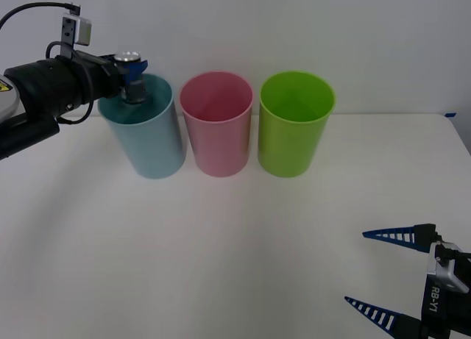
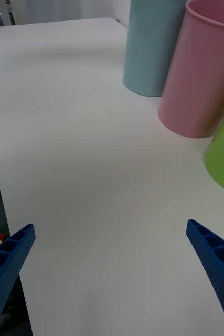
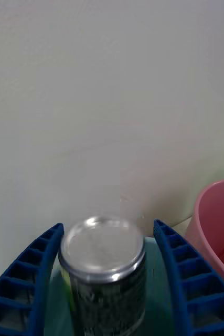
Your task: Put cans in the blue bin and PET bottles in the pink bin and trash in the green bin.
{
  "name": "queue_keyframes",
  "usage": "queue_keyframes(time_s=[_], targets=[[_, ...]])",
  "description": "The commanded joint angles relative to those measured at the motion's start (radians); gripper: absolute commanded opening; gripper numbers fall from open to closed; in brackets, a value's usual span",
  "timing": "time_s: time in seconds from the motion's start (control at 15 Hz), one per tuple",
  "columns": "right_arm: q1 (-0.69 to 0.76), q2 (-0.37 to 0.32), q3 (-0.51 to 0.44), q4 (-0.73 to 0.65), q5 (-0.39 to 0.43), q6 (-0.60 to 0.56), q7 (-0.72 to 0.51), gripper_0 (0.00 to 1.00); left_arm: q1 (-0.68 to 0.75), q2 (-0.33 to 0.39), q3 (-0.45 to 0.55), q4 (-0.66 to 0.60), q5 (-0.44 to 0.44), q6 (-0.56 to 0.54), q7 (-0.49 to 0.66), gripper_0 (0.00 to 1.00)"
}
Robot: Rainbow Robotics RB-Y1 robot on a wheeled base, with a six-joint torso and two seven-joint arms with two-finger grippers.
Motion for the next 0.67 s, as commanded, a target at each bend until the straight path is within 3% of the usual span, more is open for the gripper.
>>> queue_keyframes(time_s=[0.07,0.67], targets=[[0.000,0.000,0.000,0.000,0.000,0.000,0.000,1.00,0.000,0.001,0.000,-0.002,0.008,0.000,0.004,1.00],[0.000,0.000,0.000,0.000,0.000,0.000,0.000,1.00,0.000,0.001,0.002,-0.017,0.021,-0.001,-0.001,1.00]])
